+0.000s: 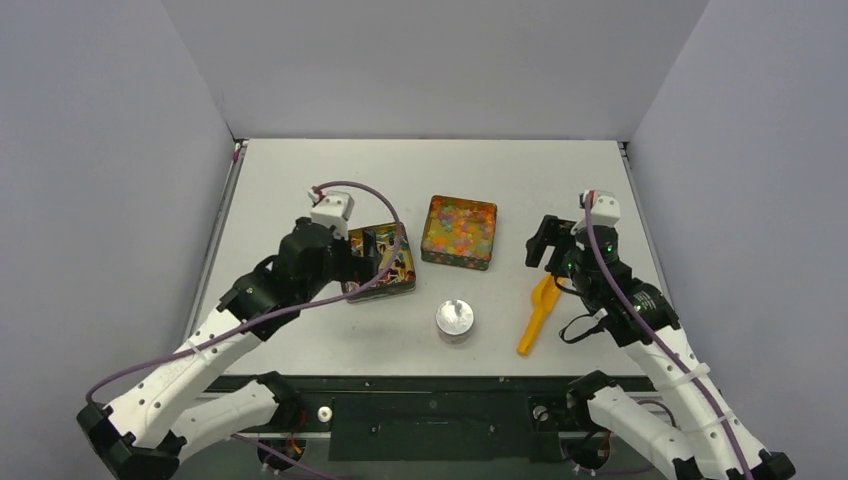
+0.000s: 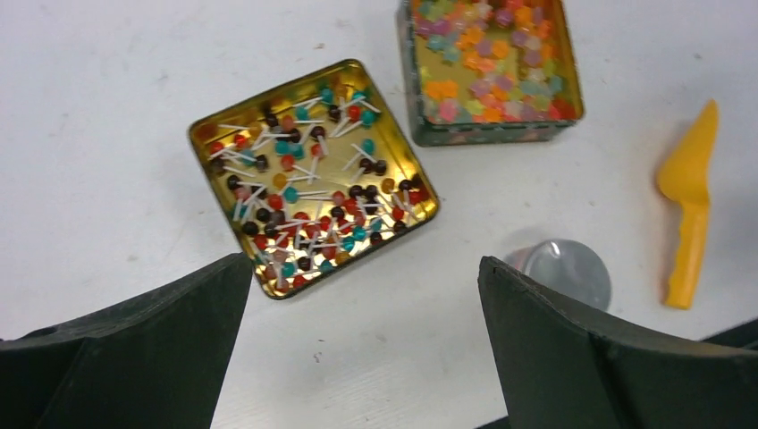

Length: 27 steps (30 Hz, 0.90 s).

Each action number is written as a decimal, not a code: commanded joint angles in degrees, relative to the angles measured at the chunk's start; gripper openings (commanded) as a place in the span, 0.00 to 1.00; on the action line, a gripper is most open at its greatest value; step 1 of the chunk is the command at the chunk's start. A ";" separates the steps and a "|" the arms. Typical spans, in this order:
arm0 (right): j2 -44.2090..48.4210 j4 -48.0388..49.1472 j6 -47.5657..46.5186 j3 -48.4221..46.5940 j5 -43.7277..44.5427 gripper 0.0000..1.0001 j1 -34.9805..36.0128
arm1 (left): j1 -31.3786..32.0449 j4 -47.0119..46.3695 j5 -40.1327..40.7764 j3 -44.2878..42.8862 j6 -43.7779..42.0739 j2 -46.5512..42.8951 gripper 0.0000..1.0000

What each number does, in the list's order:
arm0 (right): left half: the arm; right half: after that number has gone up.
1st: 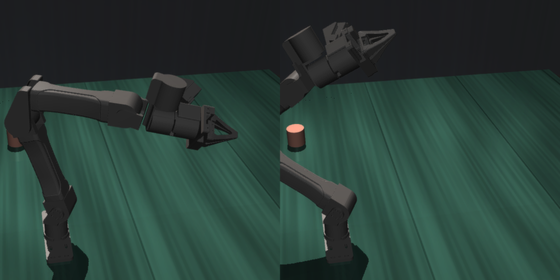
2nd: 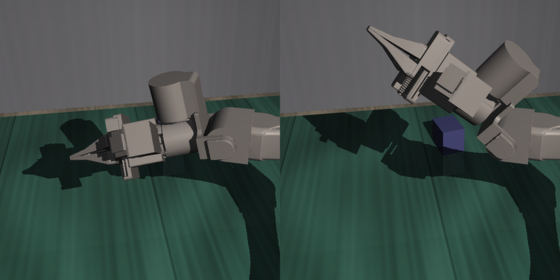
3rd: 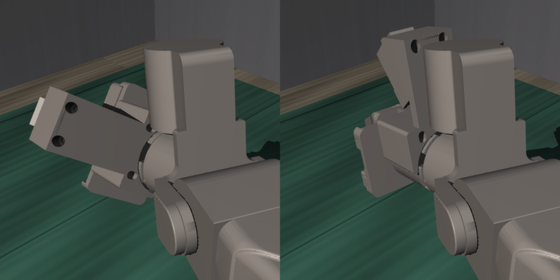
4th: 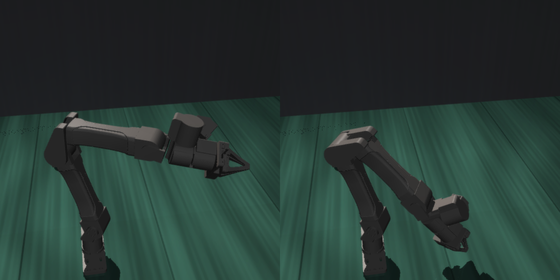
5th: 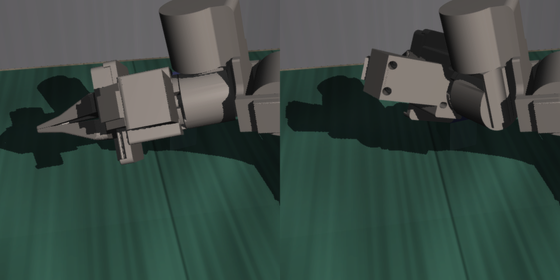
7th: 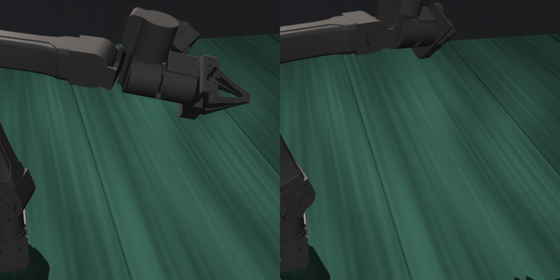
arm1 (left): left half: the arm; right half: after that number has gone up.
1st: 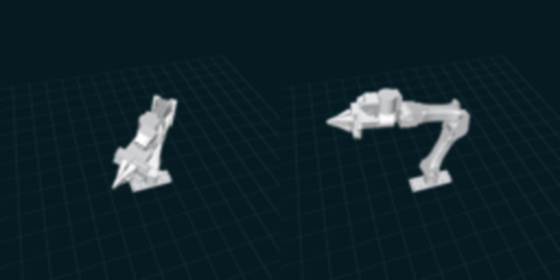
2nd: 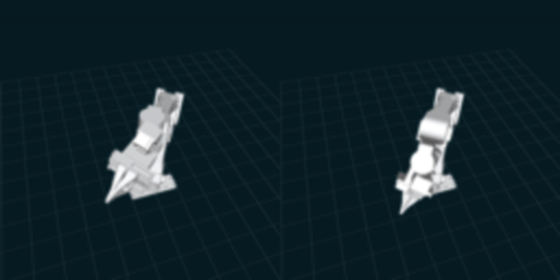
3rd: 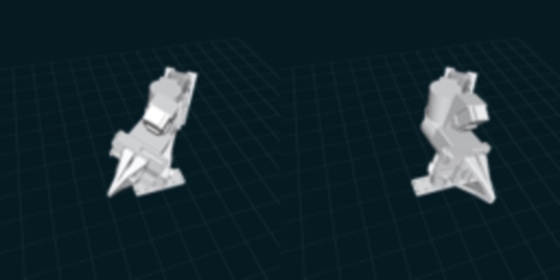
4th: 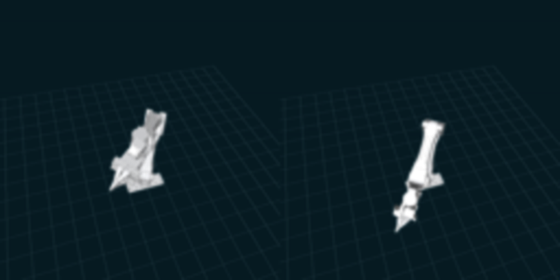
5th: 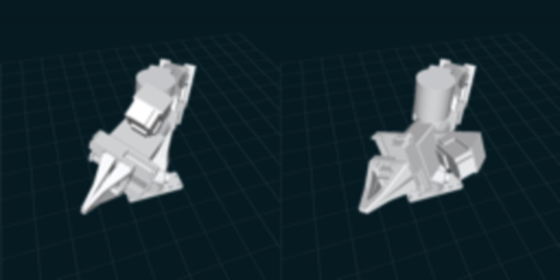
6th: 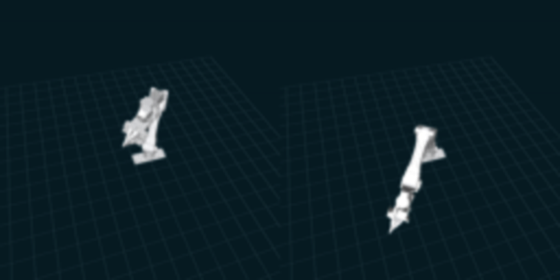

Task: Pack the candies
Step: Reset both arms

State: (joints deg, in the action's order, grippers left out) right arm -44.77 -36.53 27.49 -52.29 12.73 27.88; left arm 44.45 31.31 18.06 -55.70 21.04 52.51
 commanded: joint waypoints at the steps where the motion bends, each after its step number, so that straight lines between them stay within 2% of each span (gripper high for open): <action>1: -0.63 0.17 -2.67 -3.61 -10.11 0.76 -10.48 | -12.38 4.18 -8.71 -2.69 -3.55 -1.41 0.96; 4: -0.52 0.05 -2.36 -3.66 -11.91 0.76 -14.00 | -24.01 1.53 -13.75 -1.16 -3.19 -2.37 0.96; 6: -0.11 0.33 -2.02 -2.82 -12.05 0.77 -15.66 | -29.39 -0.34 -16.71 0.57 -2.96 -2.94 0.96; 8: 0.55 0.54 -2.11 -1.69 -12.26 0.77 -17.01 | -31.19 -1.90 -16.79 2.45 -2.51 -3.75 0.96; 13: 6.44 2.09 -2.89 2.96 -11.87 0.82 -17.42 | -31.35 -4.43 -13.74 6.77 -0.22 -9.28 0.96; 22: 17.40 5.15 -3.61 9.90 -9.17 0.84 -17.27 | -31.29 -4.86 -15.83 13.86 -1.19 -20.38 0.96; 27: 18.38 5.24 -4.12 10.71 -9.08 0.85 -16.42 | -31.35 -5.37 -16.87 15.38 -1.19 -22.95 0.96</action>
State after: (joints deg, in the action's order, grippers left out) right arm -26.68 -34.30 24.58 -42.13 2.22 10.90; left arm 13.39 29.36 2.79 -40.58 19.92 30.96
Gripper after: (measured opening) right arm 0.849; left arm 0.965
